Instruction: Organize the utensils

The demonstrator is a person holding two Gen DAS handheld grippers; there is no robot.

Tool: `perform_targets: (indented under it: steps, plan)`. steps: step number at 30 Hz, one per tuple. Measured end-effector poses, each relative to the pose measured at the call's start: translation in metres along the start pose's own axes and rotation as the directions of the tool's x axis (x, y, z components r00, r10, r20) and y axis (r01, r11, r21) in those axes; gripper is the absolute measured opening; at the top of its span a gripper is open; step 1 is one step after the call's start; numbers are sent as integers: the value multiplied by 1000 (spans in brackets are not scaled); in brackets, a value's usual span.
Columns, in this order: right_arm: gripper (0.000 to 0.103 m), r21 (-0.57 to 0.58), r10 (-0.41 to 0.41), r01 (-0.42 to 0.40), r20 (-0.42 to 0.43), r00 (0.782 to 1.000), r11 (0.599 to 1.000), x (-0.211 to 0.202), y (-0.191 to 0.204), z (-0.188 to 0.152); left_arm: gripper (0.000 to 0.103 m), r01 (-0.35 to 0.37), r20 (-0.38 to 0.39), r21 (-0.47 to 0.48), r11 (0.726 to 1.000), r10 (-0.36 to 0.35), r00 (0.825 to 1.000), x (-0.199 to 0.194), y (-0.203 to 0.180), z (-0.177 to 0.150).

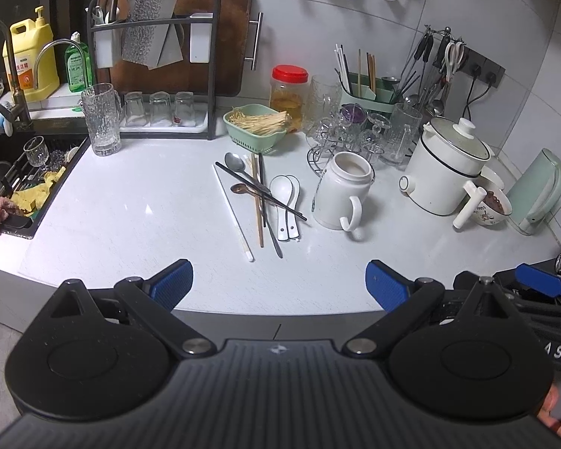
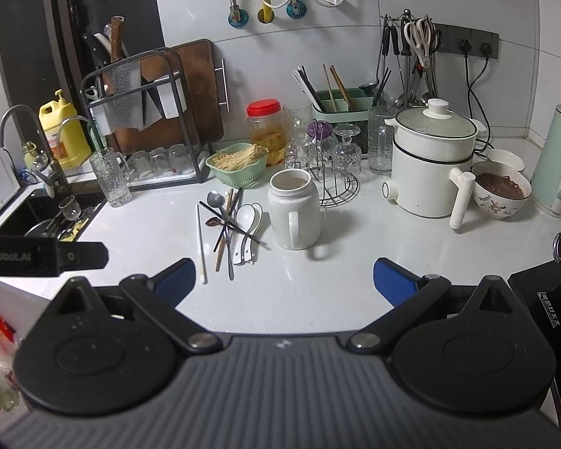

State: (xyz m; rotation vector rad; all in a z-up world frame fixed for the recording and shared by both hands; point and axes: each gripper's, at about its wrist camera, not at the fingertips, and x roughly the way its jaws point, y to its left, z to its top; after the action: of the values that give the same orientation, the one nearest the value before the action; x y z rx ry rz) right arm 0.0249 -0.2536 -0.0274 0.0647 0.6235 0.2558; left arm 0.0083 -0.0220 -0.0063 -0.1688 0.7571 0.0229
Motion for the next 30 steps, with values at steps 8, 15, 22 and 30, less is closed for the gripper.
perform_targets:
  steps: [8,15,22,30]
  plan:
    - [103,-11,42,-42,-2,999,999,-6,-2,2,100,8,-5,8,1000,-8,1000,-2,-12,1]
    - [103,-7,60,-60,18,998,998,-9,-2,6,100,3,-3,16,1000,-2,1000,-6,-12,4]
    - [103,14,60,-60,25,998,998,-11,-3,4,100,7,-11,35,999,-7,1000,-10,-11,4]
    - [103,24,58,-59,25,998,998,-15,-5,0,100,23,-15,34,999,-22,1000,-12,-12,0]
